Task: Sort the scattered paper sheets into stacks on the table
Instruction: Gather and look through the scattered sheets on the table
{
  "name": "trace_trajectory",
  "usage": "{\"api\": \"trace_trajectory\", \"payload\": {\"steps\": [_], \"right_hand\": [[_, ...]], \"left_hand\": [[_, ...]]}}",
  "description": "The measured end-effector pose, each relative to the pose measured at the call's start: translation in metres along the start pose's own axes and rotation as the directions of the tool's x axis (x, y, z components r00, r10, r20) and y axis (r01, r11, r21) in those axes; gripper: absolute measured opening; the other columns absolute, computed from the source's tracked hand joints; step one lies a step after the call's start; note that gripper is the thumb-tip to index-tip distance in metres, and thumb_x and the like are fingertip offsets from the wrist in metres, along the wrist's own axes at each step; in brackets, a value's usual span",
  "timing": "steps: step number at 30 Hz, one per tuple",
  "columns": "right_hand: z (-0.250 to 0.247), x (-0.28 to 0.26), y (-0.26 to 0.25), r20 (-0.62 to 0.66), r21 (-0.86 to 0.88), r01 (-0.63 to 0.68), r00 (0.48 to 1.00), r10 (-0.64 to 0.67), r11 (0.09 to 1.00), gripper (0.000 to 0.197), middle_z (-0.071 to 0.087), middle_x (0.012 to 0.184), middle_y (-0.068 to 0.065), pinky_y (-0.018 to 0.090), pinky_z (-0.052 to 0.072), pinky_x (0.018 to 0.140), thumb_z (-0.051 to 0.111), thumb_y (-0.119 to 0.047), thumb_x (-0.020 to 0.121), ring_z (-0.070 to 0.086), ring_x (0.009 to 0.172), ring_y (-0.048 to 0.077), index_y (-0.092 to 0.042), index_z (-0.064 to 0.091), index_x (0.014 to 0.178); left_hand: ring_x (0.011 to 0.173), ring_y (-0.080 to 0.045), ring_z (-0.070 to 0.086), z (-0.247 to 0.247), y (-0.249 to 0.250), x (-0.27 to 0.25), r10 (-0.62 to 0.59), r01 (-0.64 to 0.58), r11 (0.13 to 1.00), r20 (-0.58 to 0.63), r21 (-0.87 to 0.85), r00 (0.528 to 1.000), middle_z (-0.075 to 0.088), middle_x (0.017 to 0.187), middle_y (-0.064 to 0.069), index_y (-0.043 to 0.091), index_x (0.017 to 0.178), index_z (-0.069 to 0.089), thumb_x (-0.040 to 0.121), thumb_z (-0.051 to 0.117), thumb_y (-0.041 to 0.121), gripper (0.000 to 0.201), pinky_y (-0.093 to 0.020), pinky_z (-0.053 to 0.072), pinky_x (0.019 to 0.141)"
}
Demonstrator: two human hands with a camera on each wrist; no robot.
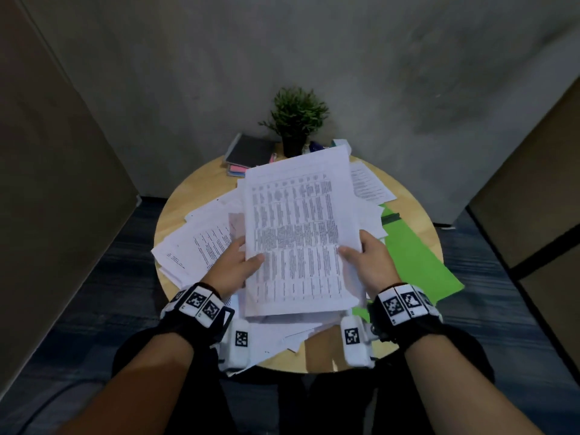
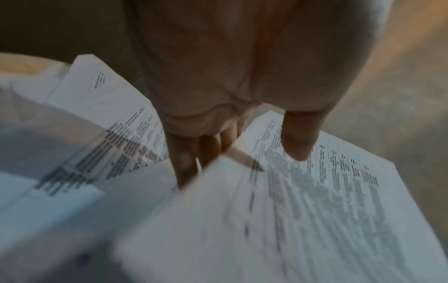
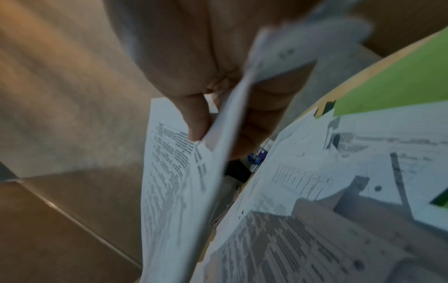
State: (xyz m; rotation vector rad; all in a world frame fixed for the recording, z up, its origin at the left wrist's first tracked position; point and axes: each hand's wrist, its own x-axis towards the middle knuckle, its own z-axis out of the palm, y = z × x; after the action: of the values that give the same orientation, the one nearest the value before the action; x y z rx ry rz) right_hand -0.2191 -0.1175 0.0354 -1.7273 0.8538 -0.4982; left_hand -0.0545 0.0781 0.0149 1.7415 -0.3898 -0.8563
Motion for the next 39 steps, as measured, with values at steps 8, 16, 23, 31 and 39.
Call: {"api": "trace_trajectory", "payload": {"steps": [8,16,23,31,39], "right_hand": [[0.006,0.013,0.009,0.176,0.226,-0.022,0.984,-0.018,0.974,0.021,0.071,0.108,-0.003,0.035,0.05,0.092,0.06,-0.009,0.091,0.066,0.102,0.015,-0.019,0.064,0.11],[0.02,0.033,0.018,0.179,-0.147,-0.093,0.977,0.119,0.985,0.04,0.068,0.1,0.006,0.038,0.052,0.085,0.053,-0.049,0.092,0.064,0.086,0.024,-0.012,0.061,0.103],[0.064,0.032,0.047,-0.048,-0.782,-0.247,0.939,0.339,0.572,0.082,0.048,0.125,0.012,0.038,0.048,0.086,0.074,-0.057,0.071,0.05,0.116,0.029,-0.005,0.041,0.125],[0.038,0.027,0.044,-0.001,-0.489,-0.182,0.978,0.207,0.853,0.014,0.061,0.106,0.017,0.025,0.039,0.061,0.049,-0.008,0.094,0.054,0.075,0.024,-0.005,0.049,0.108],[0.008,0.024,0.012,0.153,0.189,-0.016,0.988,-0.013,0.982,0.023,0.071,0.111,0.004,0.052,0.049,0.094,0.054,-0.011,0.094,0.065,0.105,0.028,-0.022,0.065,0.11]], "left_hand": [[0.112,-0.029,0.063,0.011,0.006,-0.012,-0.008,-0.044,0.953,-0.171,-0.301,0.985,0.067,0.12,-0.011,0.007,0.13,0.054,0.091,0.055,-0.006,0.041,-0.051,0.042,0.105],[0.104,-0.021,0.065,-0.027,-0.02,-0.014,0.044,-0.084,0.994,-0.469,-0.064,0.882,0.07,0.11,0.003,0.024,0.115,0.065,0.089,0.049,-0.007,0.043,-0.044,0.05,0.095],[0.093,-0.023,0.061,-0.046,-0.036,-0.003,-0.008,0.004,1.0,-0.523,-0.01,0.852,0.066,0.109,-0.007,0.013,0.123,0.06,0.091,0.046,-0.005,0.039,-0.027,0.047,0.07],[0.106,-0.028,0.062,-0.044,-0.05,0.003,-0.05,0.025,0.998,-0.48,-0.058,0.876,0.066,0.114,-0.006,0.015,0.125,0.06,0.093,0.051,0.0,0.036,-0.044,0.048,0.097],[0.116,-0.016,0.058,-0.031,-0.031,0.005,0.0,-0.066,0.977,-0.311,-0.203,0.95,0.064,0.123,0.005,0.021,0.132,0.054,0.096,0.051,0.002,0.041,-0.036,0.04,0.105]]}}
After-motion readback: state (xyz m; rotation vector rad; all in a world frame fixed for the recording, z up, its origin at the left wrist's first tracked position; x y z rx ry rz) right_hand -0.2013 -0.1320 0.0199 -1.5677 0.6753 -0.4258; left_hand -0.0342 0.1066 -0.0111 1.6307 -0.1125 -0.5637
